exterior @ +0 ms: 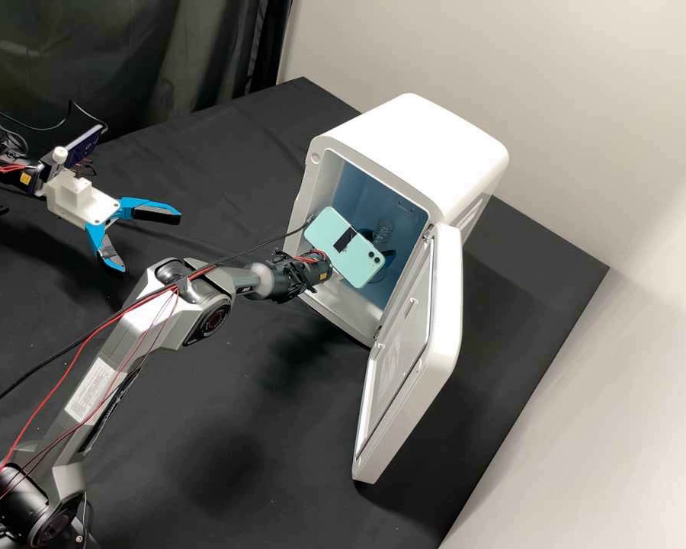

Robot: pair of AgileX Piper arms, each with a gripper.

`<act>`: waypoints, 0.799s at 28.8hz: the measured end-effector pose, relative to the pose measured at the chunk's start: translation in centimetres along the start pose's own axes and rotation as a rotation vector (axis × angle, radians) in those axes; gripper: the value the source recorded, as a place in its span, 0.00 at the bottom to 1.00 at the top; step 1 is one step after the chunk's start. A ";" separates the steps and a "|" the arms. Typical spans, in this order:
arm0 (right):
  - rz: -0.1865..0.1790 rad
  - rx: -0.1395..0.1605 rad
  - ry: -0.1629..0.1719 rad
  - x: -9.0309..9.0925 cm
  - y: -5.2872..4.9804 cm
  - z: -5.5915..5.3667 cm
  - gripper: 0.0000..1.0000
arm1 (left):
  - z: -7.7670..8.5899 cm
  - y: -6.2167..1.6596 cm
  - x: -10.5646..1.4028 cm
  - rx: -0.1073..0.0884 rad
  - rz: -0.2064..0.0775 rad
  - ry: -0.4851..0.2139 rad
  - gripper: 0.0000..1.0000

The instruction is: Place the flask in the incubator

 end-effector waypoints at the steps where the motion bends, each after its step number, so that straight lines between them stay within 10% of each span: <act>1: 0.000 0.000 0.000 0.0 0.0 0.0 0.00 | -0.1 0.01 0.0 0.000 0.001 0.003 1.00; 15: 0.000 -0.003 0.000 0.0 0.0 0.0 0.00 | -0.4 -0.08 -0.3 -0.003 -0.003 0.017 1.00; 16: 0.000 -0.003 0.000 0.0 0.0 0.0 1.00 | -0.4 -0.08 -0.3 -0.003 -0.003 0.017 1.00; 23: 0.001 -0.039 -0.001 0.0 0.0 0.0 1.00 | -0.5 -0.06 -0.3 -0.004 -0.002 0.023 1.00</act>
